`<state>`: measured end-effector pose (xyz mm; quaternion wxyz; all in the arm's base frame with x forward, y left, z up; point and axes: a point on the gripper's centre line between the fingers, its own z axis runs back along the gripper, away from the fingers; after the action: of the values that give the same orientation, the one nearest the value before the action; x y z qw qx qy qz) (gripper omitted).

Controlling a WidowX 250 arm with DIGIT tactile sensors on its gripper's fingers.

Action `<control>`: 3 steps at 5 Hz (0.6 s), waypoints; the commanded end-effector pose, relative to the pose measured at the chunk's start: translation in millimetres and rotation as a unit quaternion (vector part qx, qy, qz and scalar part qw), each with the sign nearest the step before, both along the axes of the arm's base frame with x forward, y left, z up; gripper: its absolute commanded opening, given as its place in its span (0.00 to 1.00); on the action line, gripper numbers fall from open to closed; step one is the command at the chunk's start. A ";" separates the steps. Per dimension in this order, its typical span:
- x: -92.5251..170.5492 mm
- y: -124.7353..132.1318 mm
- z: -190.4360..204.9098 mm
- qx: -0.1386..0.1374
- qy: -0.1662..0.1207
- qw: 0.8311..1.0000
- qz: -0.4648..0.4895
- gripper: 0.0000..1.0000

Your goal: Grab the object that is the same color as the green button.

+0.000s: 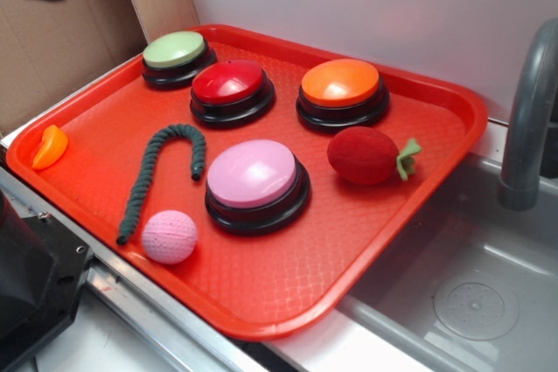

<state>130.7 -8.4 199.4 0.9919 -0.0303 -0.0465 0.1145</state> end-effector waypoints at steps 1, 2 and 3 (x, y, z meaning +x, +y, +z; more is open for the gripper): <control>23.4 19.1 -49.4 -0.009 -0.033 0.991 0.129 1.00; 29.8 30.1 -73.1 -0.020 -0.041 0.983 0.178 1.00; 34.5 42.4 -95.9 -0.009 -0.040 0.974 0.222 1.00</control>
<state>161.7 29.9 97.9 0.9401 -0.0322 -0.0761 0.3308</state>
